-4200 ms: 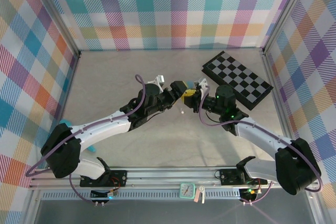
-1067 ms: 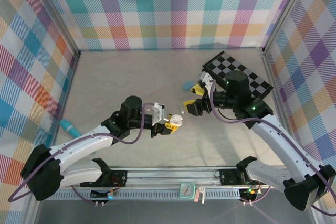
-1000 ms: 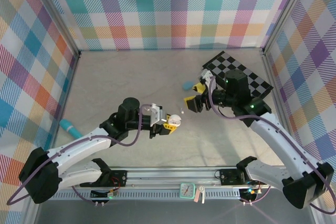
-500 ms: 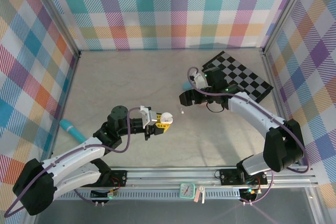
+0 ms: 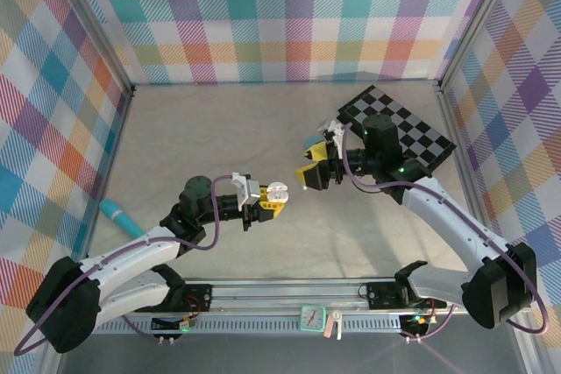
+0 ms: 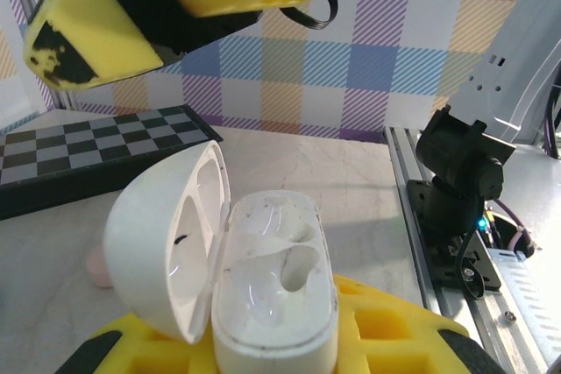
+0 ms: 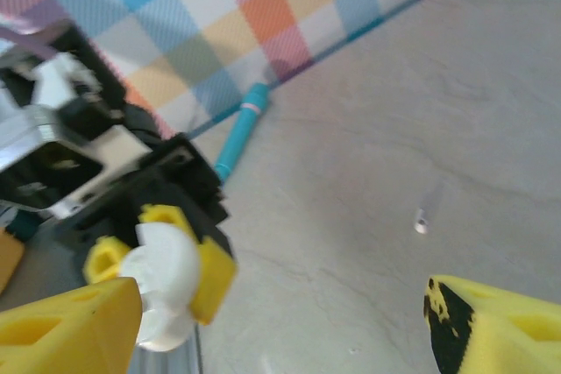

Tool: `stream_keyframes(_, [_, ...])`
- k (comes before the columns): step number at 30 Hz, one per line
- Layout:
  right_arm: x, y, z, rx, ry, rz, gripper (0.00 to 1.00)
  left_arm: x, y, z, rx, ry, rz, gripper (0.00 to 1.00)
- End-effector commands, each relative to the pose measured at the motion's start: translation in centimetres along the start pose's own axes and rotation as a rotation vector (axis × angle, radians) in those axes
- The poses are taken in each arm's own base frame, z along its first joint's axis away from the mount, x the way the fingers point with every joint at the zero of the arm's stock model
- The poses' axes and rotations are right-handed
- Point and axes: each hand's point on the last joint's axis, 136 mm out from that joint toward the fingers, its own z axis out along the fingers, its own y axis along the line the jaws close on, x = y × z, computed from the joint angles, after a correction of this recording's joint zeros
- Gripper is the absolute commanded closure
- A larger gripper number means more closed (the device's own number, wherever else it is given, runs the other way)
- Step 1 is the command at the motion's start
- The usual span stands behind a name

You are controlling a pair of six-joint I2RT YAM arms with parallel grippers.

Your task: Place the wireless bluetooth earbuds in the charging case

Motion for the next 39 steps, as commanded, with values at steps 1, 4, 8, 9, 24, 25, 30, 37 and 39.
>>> stream_keyframes(1, [0.4, 3.2, 0.2, -0.157, 0.001, -0.091, 0.16, -2.1, -0.2, 0.0, 0.036, -0.057, 0.042, 0.91])
stream_keyframes(4, [1.2, 4.0, 1.0, -0.179, 0.043, -0.132, 0.16, -2.1, -0.3, 0.1, 0.044, -0.054, 0.042, 0.91])
stream_keyframes(8, [2.1, 4.1, 2.1, -0.185, 0.091, -0.133, 0.16, -2.4, -0.6, 0.2, 0.070, -0.050, 0.043, 0.91])
stream_keyframes(9, [2.2, 4.1, 2.4, -0.183, 0.095, -0.134, 0.16, -2.4, -0.5, 0.3, 0.071, -0.048, 0.043, 0.91])
stream_keyframes(24, [1.3, 2.5, 1.5, -0.041, 0.051, -0.148, 0.14, -2.2, 0.9, -0.2, -0.019, -0.081, 0.059, 0.92])
stream_keyframes(25, [1.0, 2.0, 1.1, -0.018, 0.021, -0.121, 0.14, -2.2, 1.3, -0.4, -0.037, -0.088, 0.059, 0.91])
stream_keyframes(30, [1.0, -5.7, -0.9, 0.258, -0.098, 0.104, 0.15, -1.9, 2.1, -1.0, -0.078, -0.102, 0.054, 0.91])
stream_keyframes(37, [6.5, -14.7, 0.2, 0.551, 0.071, 0.475, 0.21, -1.7, 2.0, -1.0, -0.067, -0.101, 0.047, 0.91])
stream_keyframes(39, [7.9, -15.8, 1.3, 0.559, 0.133, 0.547, 0.22, -1.6, 1.9, -1.0, -0.060, -0.100, 0.043, 0.91])
